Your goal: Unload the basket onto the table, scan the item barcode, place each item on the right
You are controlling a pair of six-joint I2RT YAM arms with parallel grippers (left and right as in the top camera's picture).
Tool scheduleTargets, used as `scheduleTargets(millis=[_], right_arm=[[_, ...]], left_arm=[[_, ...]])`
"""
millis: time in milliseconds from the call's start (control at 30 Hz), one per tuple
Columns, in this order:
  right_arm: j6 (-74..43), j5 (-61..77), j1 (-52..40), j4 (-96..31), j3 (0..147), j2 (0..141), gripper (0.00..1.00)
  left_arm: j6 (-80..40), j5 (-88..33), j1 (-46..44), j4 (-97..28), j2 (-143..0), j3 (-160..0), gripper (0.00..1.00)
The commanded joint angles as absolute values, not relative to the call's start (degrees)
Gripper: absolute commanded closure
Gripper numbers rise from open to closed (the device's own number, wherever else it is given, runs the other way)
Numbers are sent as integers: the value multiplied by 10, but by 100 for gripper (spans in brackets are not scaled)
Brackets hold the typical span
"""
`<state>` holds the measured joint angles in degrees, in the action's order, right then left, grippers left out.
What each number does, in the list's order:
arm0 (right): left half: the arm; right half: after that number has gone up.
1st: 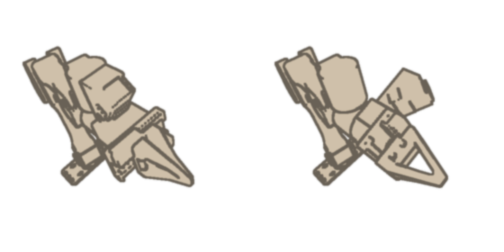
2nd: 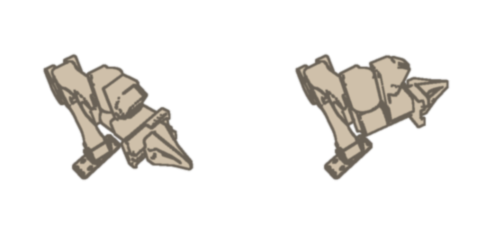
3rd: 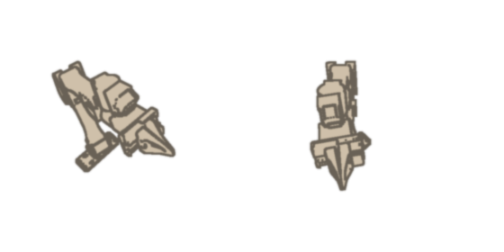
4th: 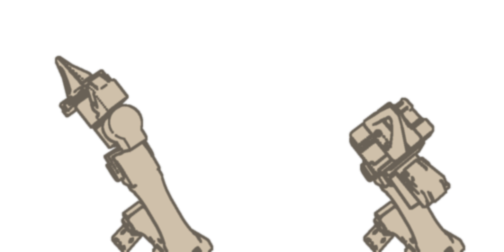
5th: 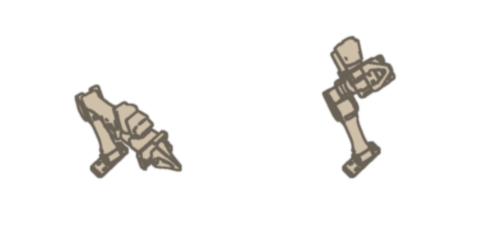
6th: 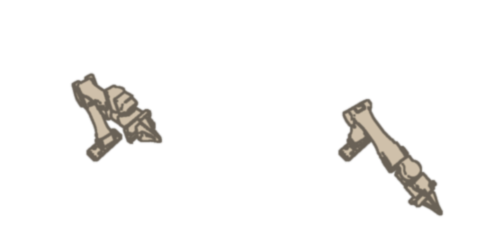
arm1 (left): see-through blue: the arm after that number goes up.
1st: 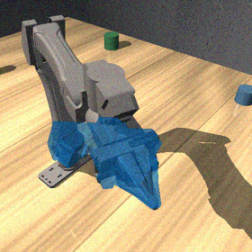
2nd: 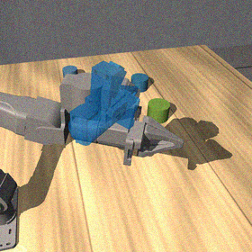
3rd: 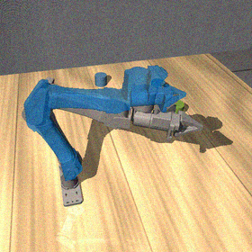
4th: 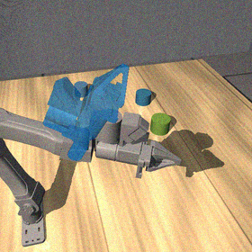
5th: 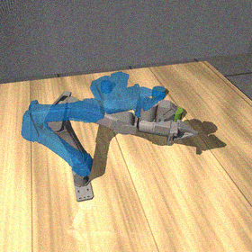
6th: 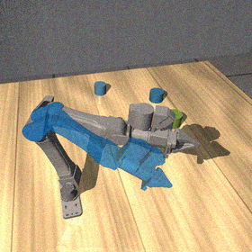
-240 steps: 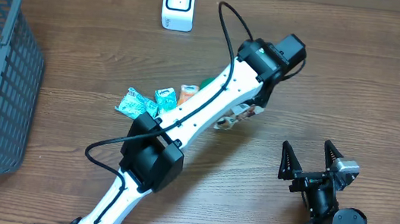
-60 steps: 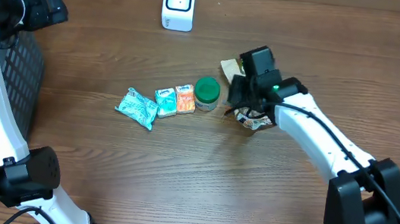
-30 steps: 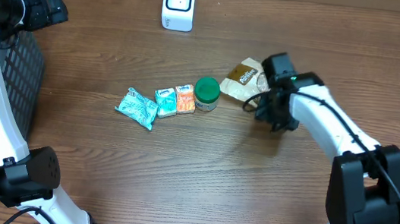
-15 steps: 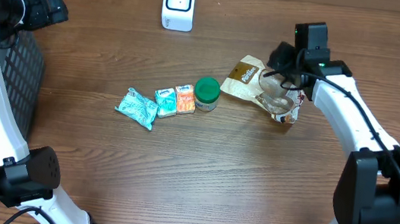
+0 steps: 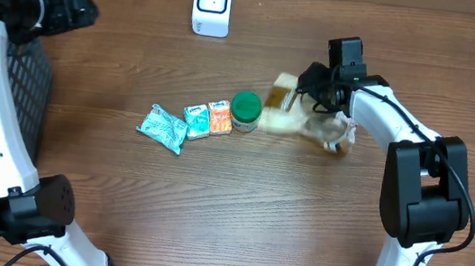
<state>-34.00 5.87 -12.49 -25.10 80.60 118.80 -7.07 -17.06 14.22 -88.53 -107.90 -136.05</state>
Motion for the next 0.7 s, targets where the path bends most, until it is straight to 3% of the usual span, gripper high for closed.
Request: scheduleTargets(millis=[0,200,333,533,667], right_arm=[[-296,136,-132,-293,815,1187,43],[-265,138,-99,-422,815,1144,42],[-265,132,-63,-499,815,1059,35],[-285,58,-12,-687,814,982,33],[-285,34,-6,-723,786,984,33]], left_arm=[[-41,-189,107,-880,-1085,-1350,10],[-27,-164,61,-880,-1091,-1342,8],[-12,-160,26,-879,-1100,-1342,8],[18,-154,-44,-880,-1140,-1342,13],[34,-140,-81,-873,-1173,-1342,18]])
